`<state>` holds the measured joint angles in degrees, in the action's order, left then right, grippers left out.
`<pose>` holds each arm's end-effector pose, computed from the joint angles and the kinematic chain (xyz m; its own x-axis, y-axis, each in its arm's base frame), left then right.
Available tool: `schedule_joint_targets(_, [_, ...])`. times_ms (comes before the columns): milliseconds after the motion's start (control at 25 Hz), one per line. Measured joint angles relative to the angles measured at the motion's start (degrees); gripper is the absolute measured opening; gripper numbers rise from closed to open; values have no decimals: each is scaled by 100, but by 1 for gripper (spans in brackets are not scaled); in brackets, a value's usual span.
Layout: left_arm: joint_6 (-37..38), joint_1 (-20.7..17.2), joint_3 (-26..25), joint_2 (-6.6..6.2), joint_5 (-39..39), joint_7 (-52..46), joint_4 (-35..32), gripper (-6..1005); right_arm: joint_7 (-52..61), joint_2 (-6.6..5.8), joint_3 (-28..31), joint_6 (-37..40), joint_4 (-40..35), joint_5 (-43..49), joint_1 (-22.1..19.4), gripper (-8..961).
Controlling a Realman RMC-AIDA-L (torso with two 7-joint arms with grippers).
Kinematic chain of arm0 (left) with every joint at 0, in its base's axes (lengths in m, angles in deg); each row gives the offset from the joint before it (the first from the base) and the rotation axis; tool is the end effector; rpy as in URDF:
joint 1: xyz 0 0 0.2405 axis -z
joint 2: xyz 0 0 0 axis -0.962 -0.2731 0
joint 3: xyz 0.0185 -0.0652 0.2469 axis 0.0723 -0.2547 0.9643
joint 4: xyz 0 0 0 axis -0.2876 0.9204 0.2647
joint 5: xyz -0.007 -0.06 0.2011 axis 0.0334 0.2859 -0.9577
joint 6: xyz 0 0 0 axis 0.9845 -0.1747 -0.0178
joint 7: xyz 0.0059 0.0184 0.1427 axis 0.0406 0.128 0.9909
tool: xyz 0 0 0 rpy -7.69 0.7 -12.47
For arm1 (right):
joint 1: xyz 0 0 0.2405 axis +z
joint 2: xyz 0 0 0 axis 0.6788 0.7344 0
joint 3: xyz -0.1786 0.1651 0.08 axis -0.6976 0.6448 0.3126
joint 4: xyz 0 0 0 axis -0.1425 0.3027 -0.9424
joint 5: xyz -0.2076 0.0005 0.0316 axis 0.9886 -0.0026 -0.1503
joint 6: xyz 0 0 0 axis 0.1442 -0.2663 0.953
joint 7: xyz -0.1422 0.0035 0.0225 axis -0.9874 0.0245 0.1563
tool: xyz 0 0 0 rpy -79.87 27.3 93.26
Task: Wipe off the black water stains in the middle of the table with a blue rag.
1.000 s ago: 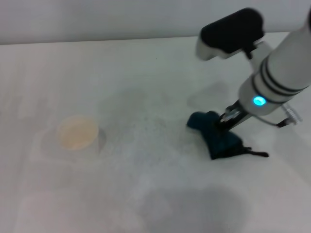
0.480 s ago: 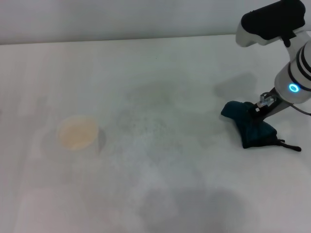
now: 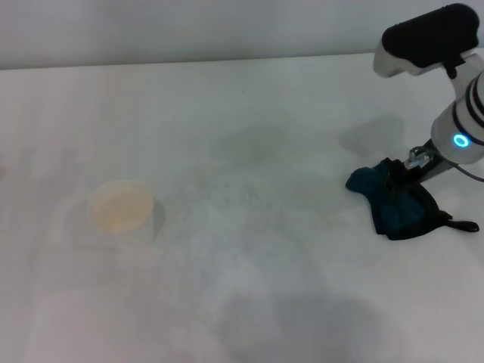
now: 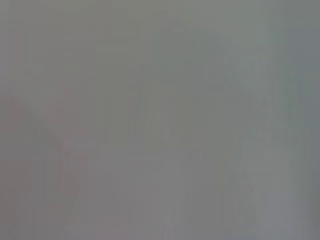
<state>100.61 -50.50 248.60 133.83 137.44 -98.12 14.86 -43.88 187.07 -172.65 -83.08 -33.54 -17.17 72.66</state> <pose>-0.3735 0.3023 0.0395 0.8533 -0.0804 0.5151 0.5081 -0.0936 -0.8562 0.2366 0.3492 0.0094 0.3716 -0.9273 0.0458 -0.6360 -0.2902 -0.7151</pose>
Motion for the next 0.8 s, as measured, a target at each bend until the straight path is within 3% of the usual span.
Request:
schedule_joint_targets(120, [0,0,0,0,-1,0,-1,862,-38,-2,92,-16,-250,-53,-87,116])
schedule_joint_targets(200, [1,0,0,0,-1,0,-8,862,-109,-4,145,-22,-468,-77,-155,309])
schedule_joint_targets(440, [3,-8,11,18,-1,0,-32,861,-593,-1,730,571,-903,-213,-388,426])
schedule_joint_targets(640, [3,9,-1,22,-1,-20,-74,861,-1336,-3,1372,1497,-763,-613,-545,421])
schedule_joint_targets(800, [3,25,-1,37,10,-13,-211,861,-2165,-7,1835,2494,-227,-1414,-696,421])
